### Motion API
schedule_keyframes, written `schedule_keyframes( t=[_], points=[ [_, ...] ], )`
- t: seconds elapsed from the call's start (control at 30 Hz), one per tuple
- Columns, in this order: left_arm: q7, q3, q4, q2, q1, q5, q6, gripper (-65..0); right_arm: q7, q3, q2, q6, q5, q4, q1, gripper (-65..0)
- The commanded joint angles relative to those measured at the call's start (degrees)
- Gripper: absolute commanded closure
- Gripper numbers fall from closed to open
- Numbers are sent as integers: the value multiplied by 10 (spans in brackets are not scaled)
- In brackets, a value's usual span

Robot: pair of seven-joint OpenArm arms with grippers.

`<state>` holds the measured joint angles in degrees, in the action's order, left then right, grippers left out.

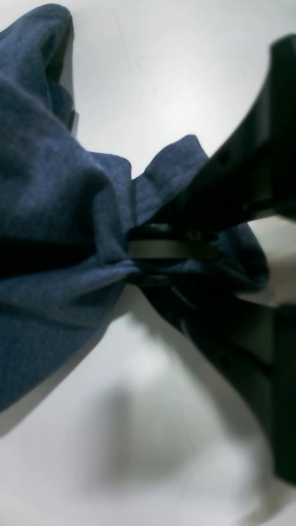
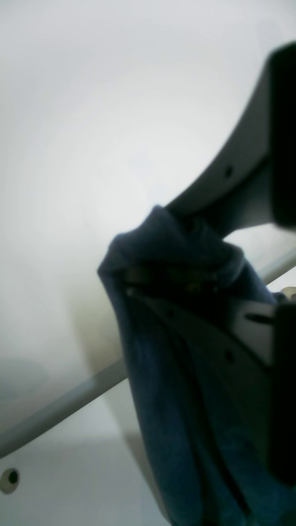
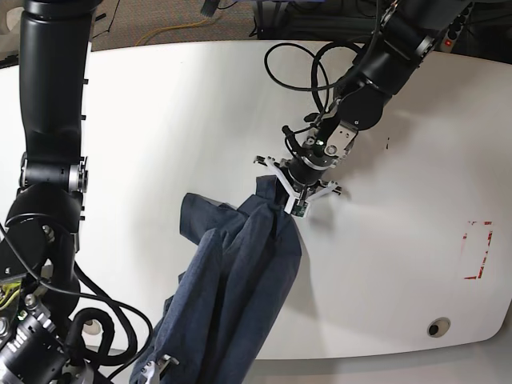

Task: Fold the T-shirt properly
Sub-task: 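Lift the grasped edge with the left gripper, shaking the shirt loose, then stretch the shirt between both grippers, pulling them apart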

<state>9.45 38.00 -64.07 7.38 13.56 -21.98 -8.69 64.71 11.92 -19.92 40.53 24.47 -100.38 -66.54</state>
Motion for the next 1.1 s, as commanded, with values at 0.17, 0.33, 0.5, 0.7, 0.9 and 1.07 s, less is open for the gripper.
schedule_keyframes(
  t=[0.17, 0.33, 0.5, 0.7, 0.9, 1.07],
  points=[
    [44, -72, -116, 64, -24, 0, -56, -6, -15, -32, -8, -5, 0, -1, -26, 0],
    [95, -129, -207, 111, -38, 0, -56, -6, -15, -34, -6, -5, -57, -1, -26, 0],
    [142, -208, -299, 157, -47, 0, -52, -6, -15, -34, 9, -5, -103, 0, -26, 0],
    [197, -278, -391, 219, -45, -1, -52, -7, -15, -32, 15, -5, -129, 0, -27, 0],
    [199, -323, -434, 314, -41, -6, -51, -7, -15, -31, 23, -5, -132, 0, -37, 0],
    [198, -363, -458, 375, -21, -29, -29, -8, -15, -31, 24, -5, -132, -1, -38, 0]
  ],
)
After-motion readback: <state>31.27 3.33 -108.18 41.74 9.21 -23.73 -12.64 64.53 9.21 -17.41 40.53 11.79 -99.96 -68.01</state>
